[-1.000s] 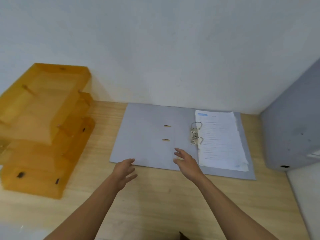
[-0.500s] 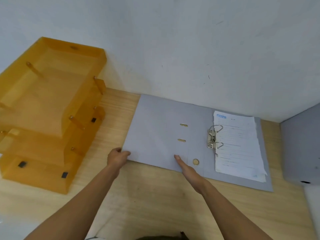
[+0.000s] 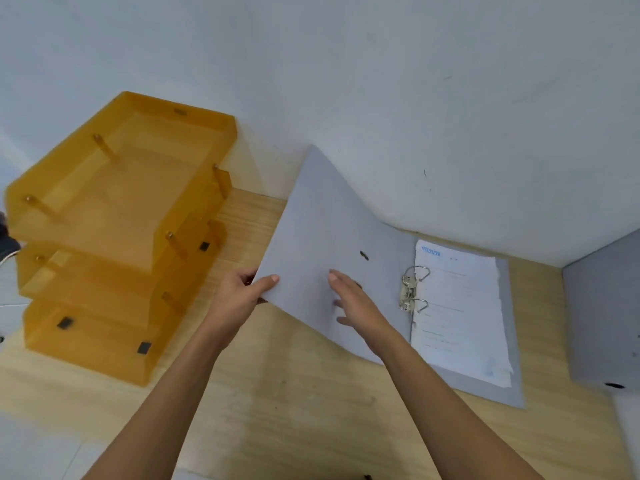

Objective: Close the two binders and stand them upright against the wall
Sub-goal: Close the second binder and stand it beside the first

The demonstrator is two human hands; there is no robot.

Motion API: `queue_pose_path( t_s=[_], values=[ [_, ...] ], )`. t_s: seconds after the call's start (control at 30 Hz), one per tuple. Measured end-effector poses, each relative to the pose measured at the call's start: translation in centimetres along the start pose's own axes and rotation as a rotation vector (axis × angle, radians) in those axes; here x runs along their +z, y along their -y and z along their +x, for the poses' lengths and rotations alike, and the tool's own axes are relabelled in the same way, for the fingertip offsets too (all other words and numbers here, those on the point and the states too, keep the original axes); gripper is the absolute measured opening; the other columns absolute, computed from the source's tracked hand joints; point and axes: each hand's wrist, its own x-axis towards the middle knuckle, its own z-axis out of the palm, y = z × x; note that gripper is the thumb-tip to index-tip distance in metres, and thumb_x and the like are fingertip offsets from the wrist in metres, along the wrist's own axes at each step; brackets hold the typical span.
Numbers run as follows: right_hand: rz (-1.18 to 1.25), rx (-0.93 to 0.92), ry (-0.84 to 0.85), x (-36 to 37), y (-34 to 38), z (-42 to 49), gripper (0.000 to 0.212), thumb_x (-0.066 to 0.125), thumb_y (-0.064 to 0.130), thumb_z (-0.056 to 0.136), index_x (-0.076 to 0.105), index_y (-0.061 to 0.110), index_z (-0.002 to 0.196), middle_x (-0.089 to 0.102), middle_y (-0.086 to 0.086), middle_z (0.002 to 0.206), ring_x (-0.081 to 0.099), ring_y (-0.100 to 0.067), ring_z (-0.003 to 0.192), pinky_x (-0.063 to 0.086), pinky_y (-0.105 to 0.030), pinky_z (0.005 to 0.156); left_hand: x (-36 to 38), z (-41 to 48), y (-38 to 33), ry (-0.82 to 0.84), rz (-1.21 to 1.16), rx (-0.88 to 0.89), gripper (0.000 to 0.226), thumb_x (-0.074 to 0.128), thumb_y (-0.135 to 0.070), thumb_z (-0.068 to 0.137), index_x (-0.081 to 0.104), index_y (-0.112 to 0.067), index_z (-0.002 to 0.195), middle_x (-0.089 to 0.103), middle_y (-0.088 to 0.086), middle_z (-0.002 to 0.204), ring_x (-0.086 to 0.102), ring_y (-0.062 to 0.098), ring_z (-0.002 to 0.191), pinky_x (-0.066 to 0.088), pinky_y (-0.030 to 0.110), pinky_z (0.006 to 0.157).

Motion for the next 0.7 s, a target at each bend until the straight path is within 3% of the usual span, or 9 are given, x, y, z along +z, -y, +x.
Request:
queue_pose_path(
  t_s=[0.07,0.17,0.27,0.37,0.43,0.5,0.6,0.7],
  values=[
    [0.075,-0.051,0.021,0.4,1.9,-0.9,0.056,0.041,0.059,0.099,0.037,0.039,0.151,0.037,0.012,0.158,0.04,-0.02,0.144,0.045,-0.046,0.109,0.7,-1.4,-2.1,-0.031,0.027,0.116,0.029,0.067,-0.01,0.093,0.074,-0.009,0.121,0.081,-0.009,0.103,0.076,0.015,0.099,0.059,0.031,0.084],
    [0.246,-0.103,0.052,-0.1,3.9,-2.7,0.051,0.042,0.058,0.099,0.044,0.04,0.147,0.044,0.014,0.147,0.048,-0.023,0.136,0.056,-0.051,0.096,2.6,-3.6,-3.8,0.061,0.071,0.254,0.047,0.068,-0.03,0.085,0.069,-0.016,0.129,0.078,-0.007,0.115,0.073,0.016,0.109,0.059,0.032,0.089],
    [0.39,-0.093,0.036,-2.1,4.5,-4.5,0.057,0.042,0.058,0.098,0.045,0.033,0.149,0.046,0.007,0.149,0.05,-0.031,0.135,0.058,-0.056,0.09,6.1,-4.9,-3.0,0.257,-0.026,0.172,0.041,0.049,-0.051,0.097,0.063,-0.035,0.132,0.071,-0.014,0.128,0.068,0.01,0.117,0.059,0.034,0.09],
    [0.452,-0.076,-0.007,-4.9,3.9,-6.0,0.06,0.047,0.057,0.097,0.047,0.028,0.149,0.054,0.003,0.142,0.058,-0.034,0.125,0.061,-0.054,0.082,9.9,-5.0,-1.1,0.366,-0.025,0.086,0.036,0.034,-0.055,0.102,0.057,-0.052,0.13,0.059,-0.023,0.14,0.054,0.005,0.133,0.049,0.031,0.102],
    [0.385,-0.072,-0.05,-6.9,3.3,-6.9,0.056,0.057,0.052,0.095,0.053,0.022,0.142,0.063,-0.005,0.135,0.066,-0.034,0.115,0.062,-0.047,0.075,12.2,-4.9,0.4,0.429,0.089,0.087,0.038,0.045,-0.045,0.103,0.047,-0.05,0.141,0.049,-0.02,0.149,0.047,-0.001,0.136,0.045,0.021,0.103],
    [0.221,-0.082,-0.148,-9.1,2.2,-7.8,0.043,0.061,0.031,0.096,0.055,0.02,0.136,0.069,-0.007,0.125,0.07,-0.029,0.107,0.061,-0.041,0.072,14.6,-4.6,1.7,0.463,0.173,0.071,0.05,0.053,-0.041,0.101,0.04,-0.045,0.149,0.038,-0.015,0.158,0.038,0.002,0.145,0.037,0.027,0.115],
    [0.089,-0.07,-0.25,-11.8,0.3,-8.4,0.039,0.058,0.005,0.091,0.06,0.018,0.128,0.07,-0.006,0.122,0.067,-0.028,0.107,0.06,-0.043,0.082,16.3,-4.0,3.2,0.405,0.303,0.016,0.062,0.055,-0.041,0.101,0.032,-0.034,0.158,0.021,-0.009,0.168,0.021,0.011,0.155,0.022,0.036,0.126],
    [0.166,-0.036,-0.251,-15.6,-2.3,-9.2,0.037,0.06,-0.006,0.088,0.065,0.017,0.116,0.073,-0.008,0.118,0.069,-0.029,0.107,0.057,-0.046,0.092,17.8,-3.2,4.1,0.368,0.411,-0.019,0.068,0.055,-0.036,0.102,0.025,-0.021,0.162,0.012,-0.001,0.171,0.014,0.015,0.157,0.013,0.031,0.127]
  ],
)
